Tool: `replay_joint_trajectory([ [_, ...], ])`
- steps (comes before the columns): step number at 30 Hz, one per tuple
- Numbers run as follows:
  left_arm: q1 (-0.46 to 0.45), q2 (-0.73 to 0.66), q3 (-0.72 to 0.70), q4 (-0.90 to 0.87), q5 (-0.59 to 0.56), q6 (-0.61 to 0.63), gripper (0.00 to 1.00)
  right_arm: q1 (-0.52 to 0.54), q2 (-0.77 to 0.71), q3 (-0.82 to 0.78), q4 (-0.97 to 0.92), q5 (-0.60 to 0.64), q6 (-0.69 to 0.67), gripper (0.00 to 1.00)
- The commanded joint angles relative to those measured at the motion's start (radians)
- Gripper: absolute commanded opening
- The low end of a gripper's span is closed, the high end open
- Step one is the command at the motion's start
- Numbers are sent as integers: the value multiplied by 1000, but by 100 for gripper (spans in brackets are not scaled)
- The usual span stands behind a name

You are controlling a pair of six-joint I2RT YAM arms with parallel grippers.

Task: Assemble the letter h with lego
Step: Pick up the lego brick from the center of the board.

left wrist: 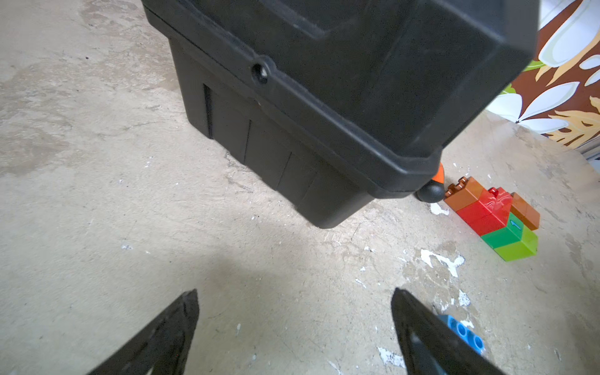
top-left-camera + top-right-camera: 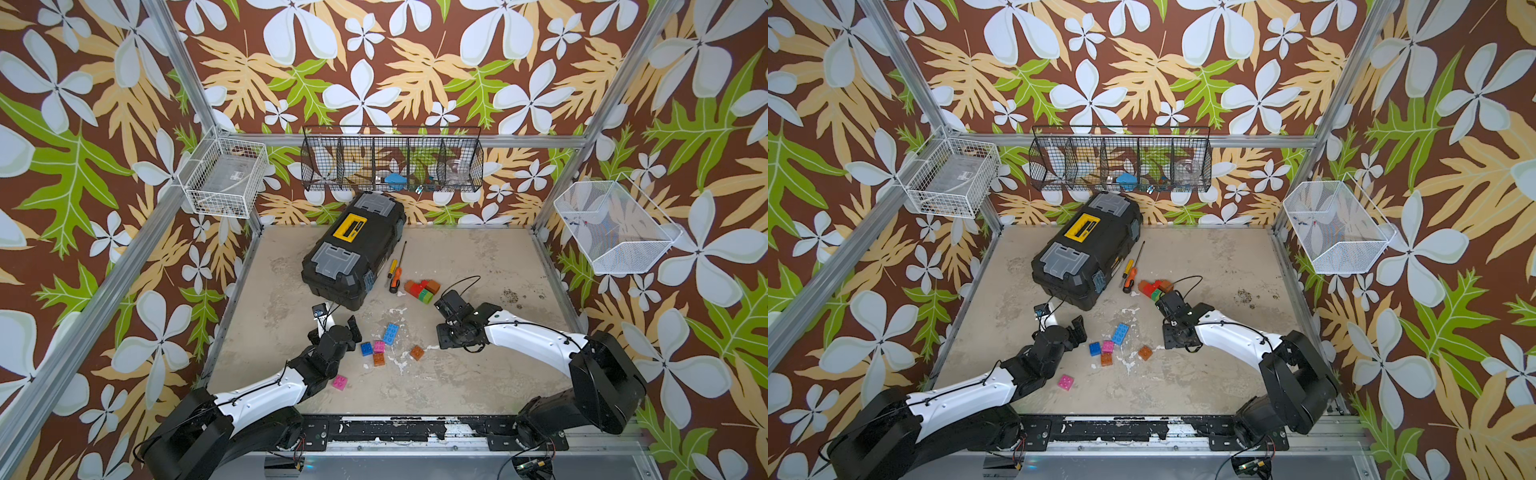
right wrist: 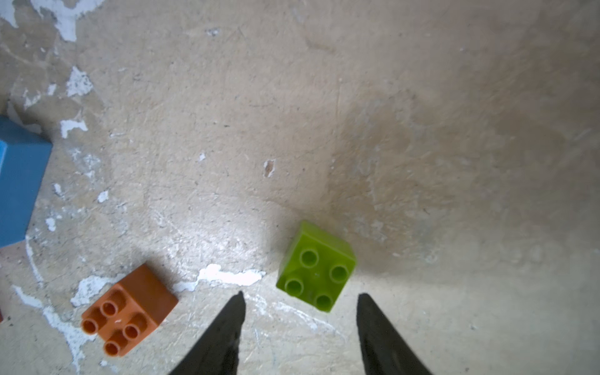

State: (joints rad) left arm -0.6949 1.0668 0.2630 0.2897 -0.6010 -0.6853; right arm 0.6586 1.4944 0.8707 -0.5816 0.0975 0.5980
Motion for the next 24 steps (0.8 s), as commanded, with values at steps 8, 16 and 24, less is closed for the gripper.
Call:
replay_joint_trajectory([
  [8,2,-11,-1,17,-2,-6,96,-2,115,42,3,62,295,58],
  [16,1,-42,-17,34,25,9,95,6,131,10,64,65,367,34],
  [24,2,-62,-39,68,58,23,94,32,86,-13,20,84,268,24],
])
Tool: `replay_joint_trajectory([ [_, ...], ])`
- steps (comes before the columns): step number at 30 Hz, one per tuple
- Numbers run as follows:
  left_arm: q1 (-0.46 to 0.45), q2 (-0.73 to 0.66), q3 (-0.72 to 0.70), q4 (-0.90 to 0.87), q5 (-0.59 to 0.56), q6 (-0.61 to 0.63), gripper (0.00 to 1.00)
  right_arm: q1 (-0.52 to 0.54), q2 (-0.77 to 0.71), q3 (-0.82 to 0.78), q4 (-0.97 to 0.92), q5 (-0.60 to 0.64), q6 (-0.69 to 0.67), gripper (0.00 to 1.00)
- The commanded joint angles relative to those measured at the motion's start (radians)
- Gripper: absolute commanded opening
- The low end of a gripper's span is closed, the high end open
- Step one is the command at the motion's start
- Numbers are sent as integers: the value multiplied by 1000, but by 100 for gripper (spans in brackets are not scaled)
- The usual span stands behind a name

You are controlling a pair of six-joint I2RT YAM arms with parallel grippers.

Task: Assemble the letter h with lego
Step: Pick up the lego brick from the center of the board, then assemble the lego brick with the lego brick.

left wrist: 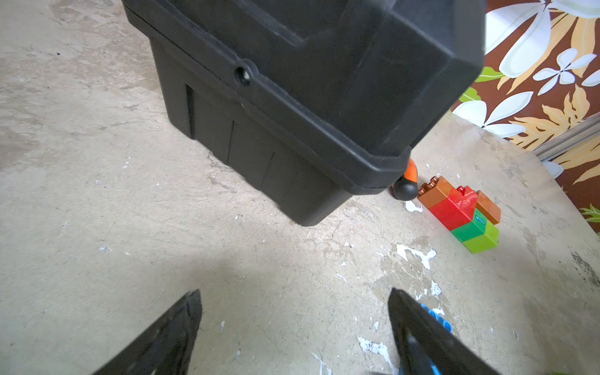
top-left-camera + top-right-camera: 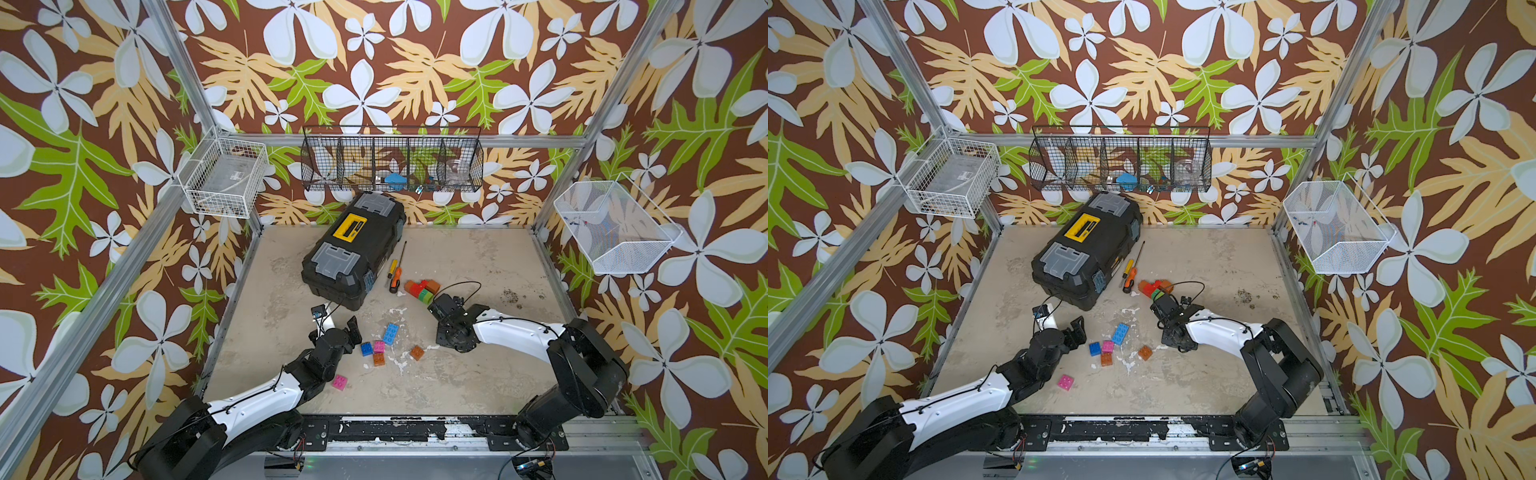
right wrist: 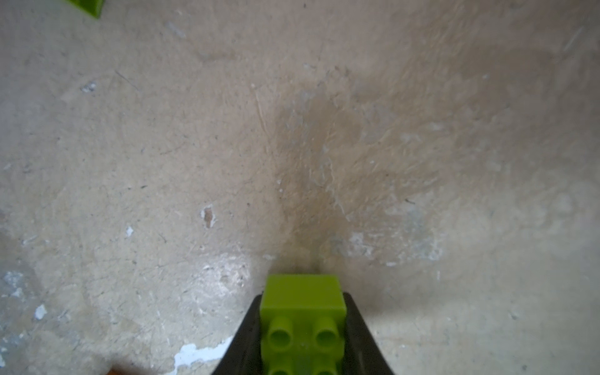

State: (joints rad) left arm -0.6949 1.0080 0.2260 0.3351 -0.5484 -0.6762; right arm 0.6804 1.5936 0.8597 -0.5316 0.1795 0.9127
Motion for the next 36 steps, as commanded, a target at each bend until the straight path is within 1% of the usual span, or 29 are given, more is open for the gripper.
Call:
replay_joint_trajectory([
  [1,1,-4,-4,25,10,11,94,22,-22,1,-36,-21,-74,24],
  [2,2,-2,-5,30,15,11,94,36,-36,7,-31,-44,-113,24],
  [4,2,1,-5,33,17,14,93,86,-67,17,6,-113,-258,24],
  [6,2,-3,-8,24,-6,5,93,126,-97,27,30,-101,-366,25],
  [7,2,-8,-10,24,-13,1,93,131,-112,27,40,-97,-411,25],
  [10,1,-21,-26,41,-5,0,93,132,-135,31,62,-141,-547,26],
  [13,2,-42,-37,41,-17,-7,93,132,-100,57,45,-185,-647,27],
  [16,2,-60,-54,50,-31,-36,91,150,-38,115,6,-196,-707,27],
  [17,1,-64,-57,53,-27,-36,91,161,-23,137,-8,-180,-727,27],
  [19,2,-73,-59,53,-13,-28,91,180,15,178,-42,-142,-768,27],
  [22,2,-87,-82,94,34,-12,91,184,48,200,-87,-135,-814,27],
  [27,2,-82,-93,120,66,-7,91,185,86,203,-92,-187,-843,28],
  [31,2,-77,-103,137,81,-10,91,191,107,212,-95,-192,-851,28],
  [34,2,-76,-99,127,69,-6,91,191,103,210,-91,-226,-853,28],
  [36,1,-75,-101,128,68,-6,91,191,94,207,-92,-227,-856,28],
])
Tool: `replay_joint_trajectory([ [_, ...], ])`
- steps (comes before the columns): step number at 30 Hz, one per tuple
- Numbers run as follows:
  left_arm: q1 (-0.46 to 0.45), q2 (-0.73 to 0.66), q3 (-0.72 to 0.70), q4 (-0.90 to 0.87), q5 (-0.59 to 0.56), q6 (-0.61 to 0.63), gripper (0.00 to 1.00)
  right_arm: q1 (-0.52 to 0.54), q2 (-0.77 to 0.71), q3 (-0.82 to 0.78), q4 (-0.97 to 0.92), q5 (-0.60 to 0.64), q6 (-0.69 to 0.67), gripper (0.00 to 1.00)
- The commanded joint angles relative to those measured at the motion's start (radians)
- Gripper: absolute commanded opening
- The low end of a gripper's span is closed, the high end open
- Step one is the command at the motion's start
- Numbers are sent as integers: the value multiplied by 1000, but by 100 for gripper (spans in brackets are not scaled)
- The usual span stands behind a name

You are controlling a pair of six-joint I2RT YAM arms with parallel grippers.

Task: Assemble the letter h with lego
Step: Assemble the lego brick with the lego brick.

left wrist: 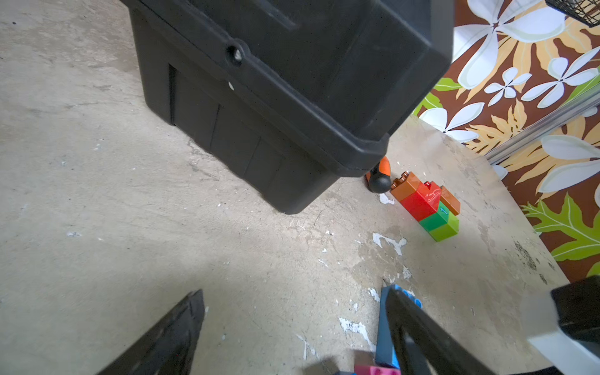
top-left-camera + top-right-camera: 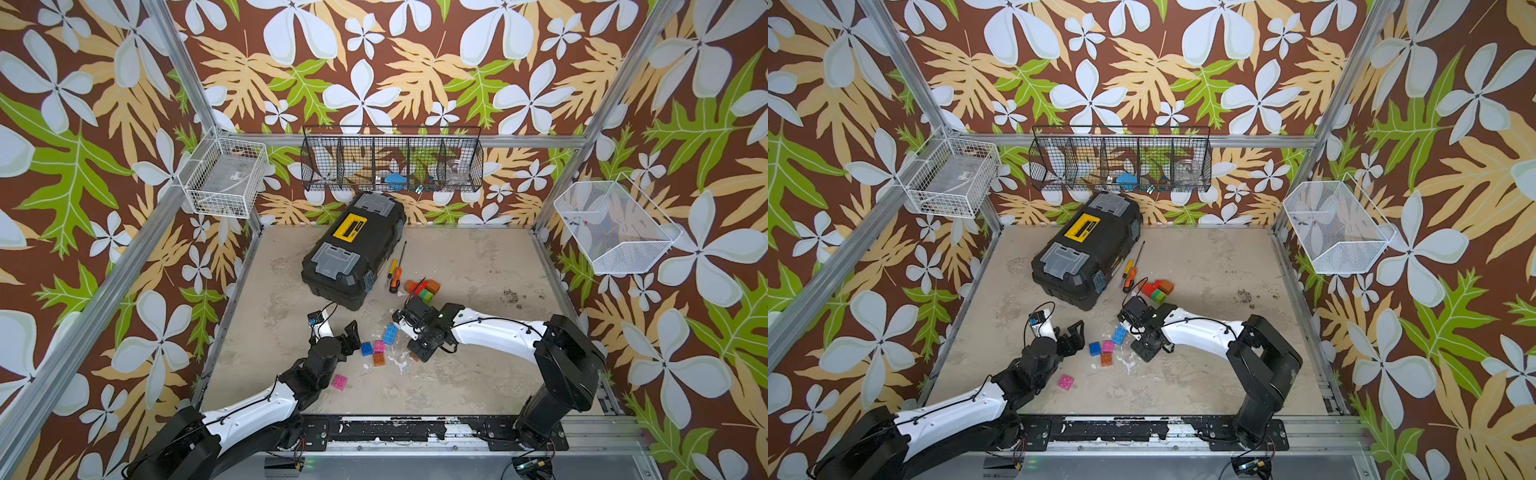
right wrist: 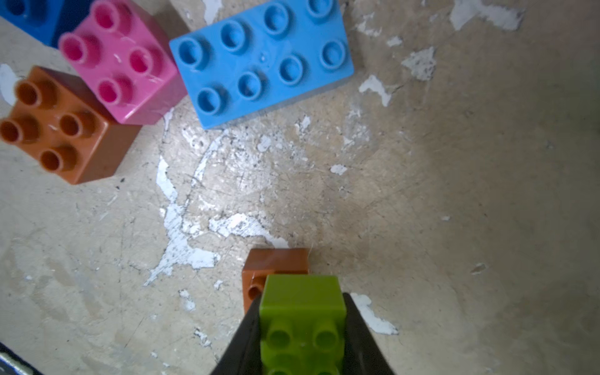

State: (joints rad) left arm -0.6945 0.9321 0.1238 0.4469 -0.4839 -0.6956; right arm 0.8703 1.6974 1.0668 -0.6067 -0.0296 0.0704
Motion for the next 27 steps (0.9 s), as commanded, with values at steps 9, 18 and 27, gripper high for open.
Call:
replay_joint_trajectory([
  [9,2,19,4,19,5,19,91,1,-20,-10,-4,-83,-15,28],
  [18,1,23,13,-4,-12,24,91,1,27,-29,5,-54,-6,29],
  [27,1,19,12,-10,-15,24,91,29,78,-3,-54,37,8,27],
])
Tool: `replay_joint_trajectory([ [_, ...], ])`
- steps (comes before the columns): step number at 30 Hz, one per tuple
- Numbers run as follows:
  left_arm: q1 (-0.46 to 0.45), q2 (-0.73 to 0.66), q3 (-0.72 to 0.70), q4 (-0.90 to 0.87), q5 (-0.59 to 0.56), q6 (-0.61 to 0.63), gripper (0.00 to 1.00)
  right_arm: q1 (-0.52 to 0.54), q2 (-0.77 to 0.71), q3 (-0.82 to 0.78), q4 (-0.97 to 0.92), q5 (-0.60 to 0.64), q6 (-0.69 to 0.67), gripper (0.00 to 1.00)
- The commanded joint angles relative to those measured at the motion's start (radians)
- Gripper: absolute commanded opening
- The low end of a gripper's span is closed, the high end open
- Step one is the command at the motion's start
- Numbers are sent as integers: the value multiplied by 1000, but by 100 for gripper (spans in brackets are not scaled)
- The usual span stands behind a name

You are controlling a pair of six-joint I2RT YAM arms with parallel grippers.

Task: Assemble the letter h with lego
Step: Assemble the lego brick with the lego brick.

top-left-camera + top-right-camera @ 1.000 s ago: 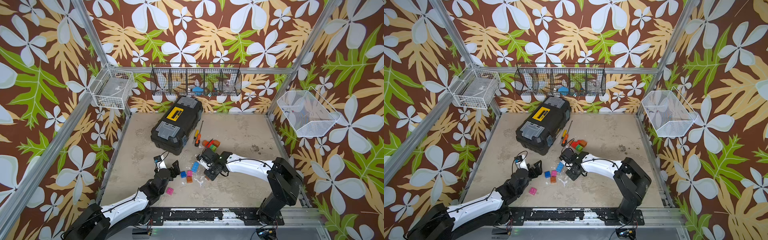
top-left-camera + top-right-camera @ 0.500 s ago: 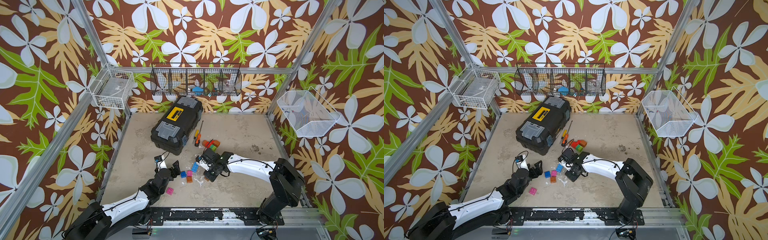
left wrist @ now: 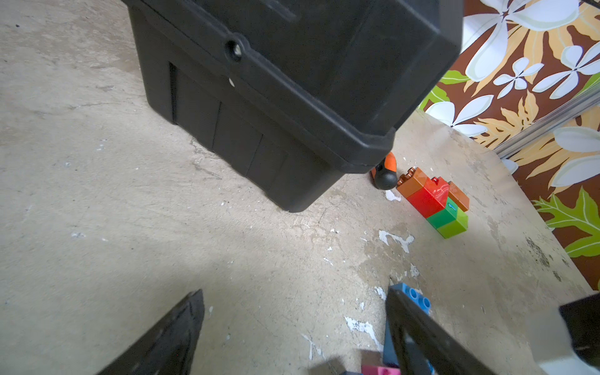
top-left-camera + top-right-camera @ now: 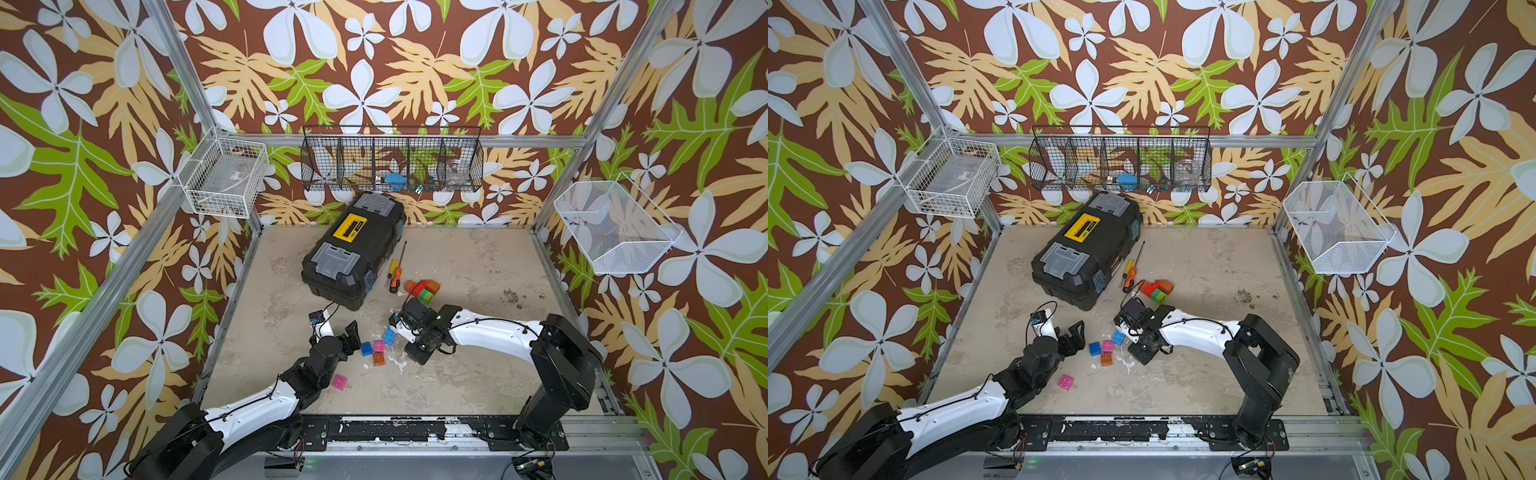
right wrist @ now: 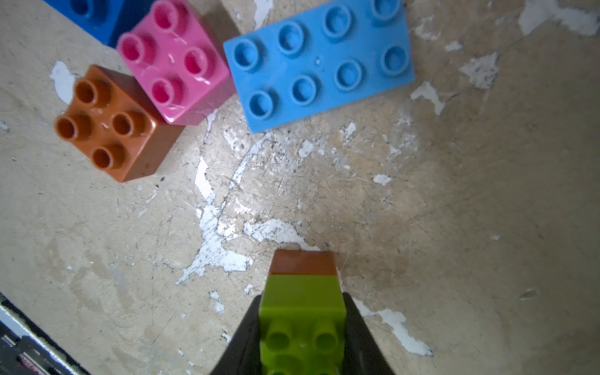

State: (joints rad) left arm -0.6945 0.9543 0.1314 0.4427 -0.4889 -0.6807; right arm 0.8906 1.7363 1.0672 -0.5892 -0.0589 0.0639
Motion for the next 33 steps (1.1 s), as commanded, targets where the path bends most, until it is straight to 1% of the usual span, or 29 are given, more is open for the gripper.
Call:
replay_joint_trajectory([
  [1,1,-2,2,0,-7,7,91,10,54,-1,-81,77,25,26],
  [7,2,5,7,-8,-10,9,91,10,132,-13,-113,99,65,25],
  [12,1,7,6,-3,-5,9,91,9,117,-18,-77,12,73,23],
  [13,2,8,5,-5,-10,7,91,9,113,-9,-79,15,78,23],
  [16,1,10,1,7,-2,0,91,-4,86,29,-96,95,126,23],
  [18,1,16,1,12,3,4,91,-42,56,41,-94,139,176,23],
  [21,1,17,7,-6,-11,0,91,-128,14,34,-83,156,243,25],
  [25,2,19,-3,13,-3,-6,91,-232,-58,-34,-37,166,295,26],
  [27,1,20,-1,4,-12,-6,91,-276,-75,-60,-19,160,306,28],
  [29,1,21,-3,7,-15,-11,91,-292,-65,-65,-24,165,299,32],
  [31,1,28,-4,19,-4,-12,91,-292,-47,-64,-37,173,300,34],
  [33,1,41,1,15,-2,-14,91,-293,-41,-62,-40,149,298,38],
])
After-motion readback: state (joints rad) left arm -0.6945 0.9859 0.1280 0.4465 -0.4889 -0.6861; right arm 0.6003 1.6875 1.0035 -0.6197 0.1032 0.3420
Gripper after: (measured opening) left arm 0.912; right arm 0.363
